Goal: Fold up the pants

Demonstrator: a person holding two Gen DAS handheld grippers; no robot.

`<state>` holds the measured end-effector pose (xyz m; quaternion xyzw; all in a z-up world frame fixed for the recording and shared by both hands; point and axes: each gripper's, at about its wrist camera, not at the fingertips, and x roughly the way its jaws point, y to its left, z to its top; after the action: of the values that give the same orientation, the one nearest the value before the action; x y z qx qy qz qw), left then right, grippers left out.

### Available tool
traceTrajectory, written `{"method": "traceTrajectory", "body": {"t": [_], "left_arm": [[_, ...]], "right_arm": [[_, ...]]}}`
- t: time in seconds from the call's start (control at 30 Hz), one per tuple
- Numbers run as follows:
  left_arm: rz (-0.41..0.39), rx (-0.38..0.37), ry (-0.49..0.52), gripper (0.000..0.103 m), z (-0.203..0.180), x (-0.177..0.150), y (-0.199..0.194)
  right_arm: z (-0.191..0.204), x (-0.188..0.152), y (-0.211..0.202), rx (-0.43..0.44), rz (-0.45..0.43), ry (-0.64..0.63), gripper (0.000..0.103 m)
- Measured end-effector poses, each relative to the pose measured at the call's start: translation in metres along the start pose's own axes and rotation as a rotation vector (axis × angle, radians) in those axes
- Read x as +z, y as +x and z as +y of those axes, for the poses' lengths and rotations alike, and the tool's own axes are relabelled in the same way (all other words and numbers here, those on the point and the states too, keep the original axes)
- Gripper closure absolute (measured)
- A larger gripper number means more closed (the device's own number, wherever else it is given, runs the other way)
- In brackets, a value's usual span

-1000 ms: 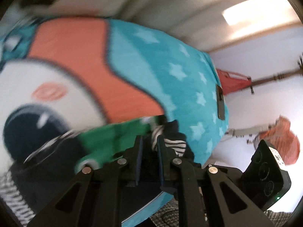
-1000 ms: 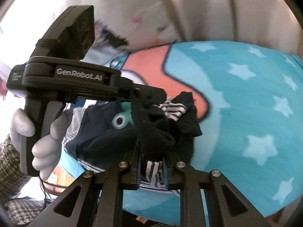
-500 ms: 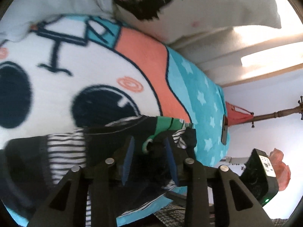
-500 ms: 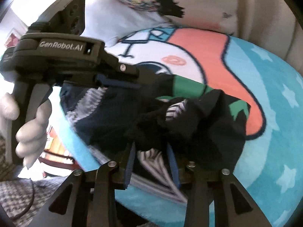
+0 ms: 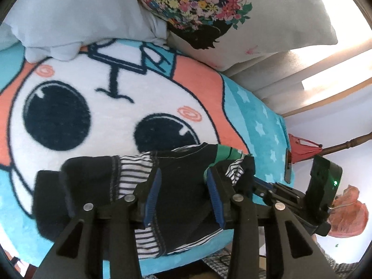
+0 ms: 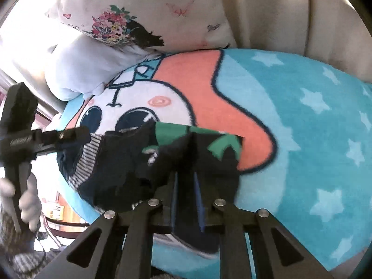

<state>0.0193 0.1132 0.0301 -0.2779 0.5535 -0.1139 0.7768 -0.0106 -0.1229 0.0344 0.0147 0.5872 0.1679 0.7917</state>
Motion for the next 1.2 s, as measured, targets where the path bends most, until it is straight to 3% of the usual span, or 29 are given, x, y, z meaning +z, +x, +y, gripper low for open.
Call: {"method": "traceTrajectory", "body": {"t": [0.37,0.63,0.7,0.8,1.07,1.2], "left_arm": [[-0.088,0.058,-0.084,0.06,0.036,-0.012,-0.037],[-0.153,0.115,-0.169,0.058,0.07,-0.02,-0.062],[-0.154,0.123,-0.196,0.057,0.078,-0.021,-0.063],[-0.151,0.136,-0.226,0.057,0.087,-0.024,-0.067],[-0.135,0.123,-0.32,0.057,0.113,-0.042,-0.063],[-0.093,0.214,-0.278,0.06,0.107,-0.047,-0.053]], "right_arm": [[0.016,0.01,0.055,0.002,0.094,-0.033,0.086],[0.022,0.008,0.014,0.032,0.036,-0.038,0.083],[0.02,0.003,0.024,0.031,0.066,-0.028,0.075],[0.015,-0.003,0.046,0.01,0.132,-0.006,0.074],[0.04,0.017,-0.008,0.03,0.024,-0.082,0.073],[0.067,0.03,0.008,0.066,0.05,-0.121,0.071]]}}
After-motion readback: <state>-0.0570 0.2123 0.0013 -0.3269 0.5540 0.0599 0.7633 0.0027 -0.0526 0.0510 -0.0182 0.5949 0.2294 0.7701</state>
